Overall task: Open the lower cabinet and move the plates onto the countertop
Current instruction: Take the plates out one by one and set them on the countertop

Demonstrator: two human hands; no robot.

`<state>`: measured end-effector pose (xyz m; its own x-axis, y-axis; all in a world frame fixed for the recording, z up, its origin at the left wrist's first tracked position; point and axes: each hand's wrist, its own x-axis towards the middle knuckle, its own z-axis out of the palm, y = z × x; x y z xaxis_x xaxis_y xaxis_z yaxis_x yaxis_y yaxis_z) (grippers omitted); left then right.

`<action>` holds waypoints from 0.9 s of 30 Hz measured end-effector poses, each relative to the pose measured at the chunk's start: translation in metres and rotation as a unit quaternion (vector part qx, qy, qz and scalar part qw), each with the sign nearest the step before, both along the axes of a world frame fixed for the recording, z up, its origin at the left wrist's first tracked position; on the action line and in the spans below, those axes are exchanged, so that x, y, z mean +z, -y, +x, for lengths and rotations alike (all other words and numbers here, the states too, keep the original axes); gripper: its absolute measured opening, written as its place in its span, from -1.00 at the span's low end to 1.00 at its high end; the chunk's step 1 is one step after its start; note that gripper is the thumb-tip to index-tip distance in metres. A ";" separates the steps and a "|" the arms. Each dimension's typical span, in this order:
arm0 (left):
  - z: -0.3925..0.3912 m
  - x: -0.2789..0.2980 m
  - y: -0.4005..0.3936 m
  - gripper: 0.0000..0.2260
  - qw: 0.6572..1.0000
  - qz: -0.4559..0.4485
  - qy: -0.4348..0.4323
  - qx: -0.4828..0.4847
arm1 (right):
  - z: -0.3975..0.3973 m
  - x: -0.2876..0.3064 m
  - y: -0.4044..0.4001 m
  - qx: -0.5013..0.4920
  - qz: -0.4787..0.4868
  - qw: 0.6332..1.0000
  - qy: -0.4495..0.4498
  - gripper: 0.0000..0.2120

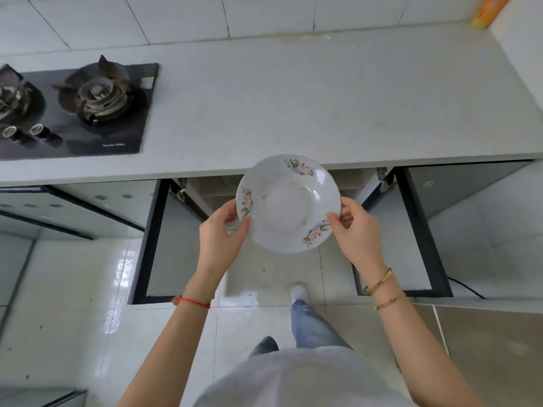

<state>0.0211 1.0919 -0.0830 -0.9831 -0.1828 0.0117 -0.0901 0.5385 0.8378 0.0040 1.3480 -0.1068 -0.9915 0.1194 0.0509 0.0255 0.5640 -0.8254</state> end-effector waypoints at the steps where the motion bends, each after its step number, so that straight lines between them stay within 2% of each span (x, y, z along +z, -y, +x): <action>1: -0.007 0.003 0.000 -0.73 1.000 0.005 -0.007 0.007 | -0.011 0.004 0.000 0.004 0.001 1.000 -0.003 -0.77; 12: -0.109 0.011 0.047 -0.72 0.998 0.013 -0.026 0.064 | -0.147 0.021 0.049 0.074 0.003 0.997 -0.008 -0.77; 21: -0.246 0.002 0.138 -0.75 0.997 -0.017 -0.033 0.064 | -0.284 0.010 0.144 0.056 0.017 0.998 -0.005 -0.82; 27: -0.336 0.001 0.198 -0.76 0.998 0.000 -0.012 0.063 | -0.371 0.009 0.205 0.039 0.024 0.999 0.006 -0.84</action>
